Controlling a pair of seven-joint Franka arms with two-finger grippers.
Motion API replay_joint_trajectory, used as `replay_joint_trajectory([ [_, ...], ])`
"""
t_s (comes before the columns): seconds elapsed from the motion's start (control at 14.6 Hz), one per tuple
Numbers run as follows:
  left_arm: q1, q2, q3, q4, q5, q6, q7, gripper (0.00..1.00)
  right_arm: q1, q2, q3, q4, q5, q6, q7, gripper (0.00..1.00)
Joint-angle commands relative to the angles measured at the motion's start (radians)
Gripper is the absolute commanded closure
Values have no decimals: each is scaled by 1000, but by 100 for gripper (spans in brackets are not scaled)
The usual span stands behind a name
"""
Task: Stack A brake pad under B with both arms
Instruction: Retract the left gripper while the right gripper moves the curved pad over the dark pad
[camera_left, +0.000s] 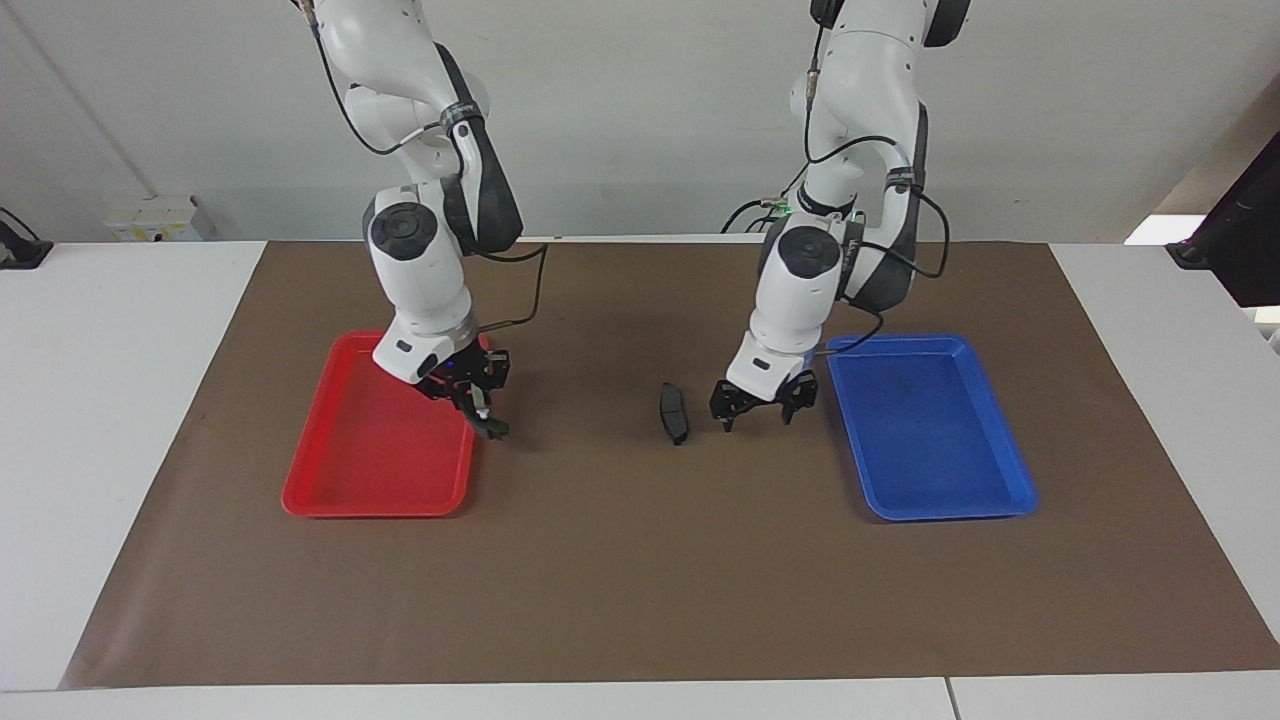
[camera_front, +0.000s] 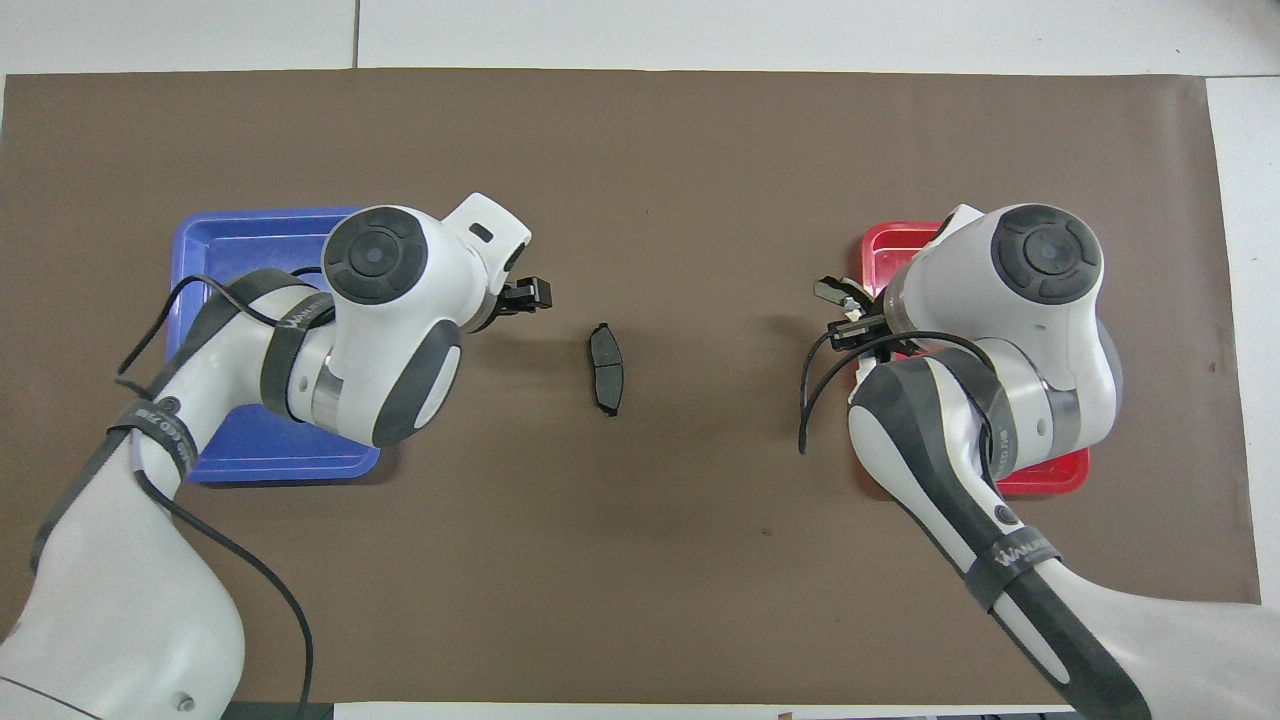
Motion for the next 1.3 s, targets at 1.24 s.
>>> replay_joint_trajectory([
  [1.24,528,-268,-7,240,19,-632,673,0,376,368,6,392,-44,8,535,100],
])
